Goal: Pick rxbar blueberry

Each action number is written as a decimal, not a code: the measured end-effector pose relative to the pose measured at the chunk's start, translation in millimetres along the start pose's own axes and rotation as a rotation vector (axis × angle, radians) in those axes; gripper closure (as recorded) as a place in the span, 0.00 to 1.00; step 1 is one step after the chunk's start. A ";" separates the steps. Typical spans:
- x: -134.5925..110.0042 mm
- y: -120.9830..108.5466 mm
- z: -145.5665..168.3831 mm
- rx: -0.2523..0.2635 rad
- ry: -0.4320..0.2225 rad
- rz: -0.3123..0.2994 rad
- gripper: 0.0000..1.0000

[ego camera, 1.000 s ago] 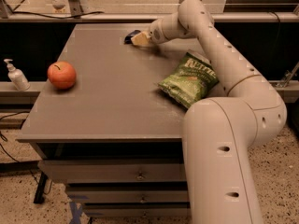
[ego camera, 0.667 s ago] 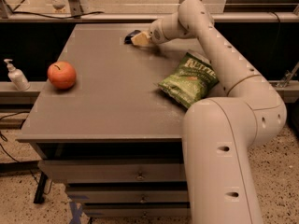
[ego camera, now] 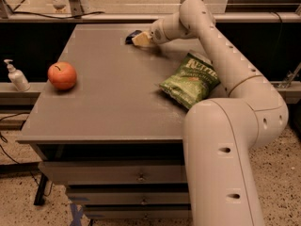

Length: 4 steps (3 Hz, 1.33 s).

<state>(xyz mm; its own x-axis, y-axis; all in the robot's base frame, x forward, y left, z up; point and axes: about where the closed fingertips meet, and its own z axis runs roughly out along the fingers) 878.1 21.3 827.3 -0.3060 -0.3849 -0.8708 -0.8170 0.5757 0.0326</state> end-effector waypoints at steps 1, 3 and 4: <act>0.0 0.1 0.1 0.000 0.000 0.000 0.60; 0.1 0.2 0.4 -0.001 0.000 0.000 0.84; 0.0 0.2 0.4 -0.001 0.000 0.000 0.62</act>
Offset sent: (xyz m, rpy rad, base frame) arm 0.0000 0.0001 -0.0001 0.0000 0.0001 0.0002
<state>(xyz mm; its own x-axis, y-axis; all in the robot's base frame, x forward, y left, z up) 878.1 21.8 827.1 -0.3060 -0.3851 -0.8706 -0.8173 0.5752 0.0328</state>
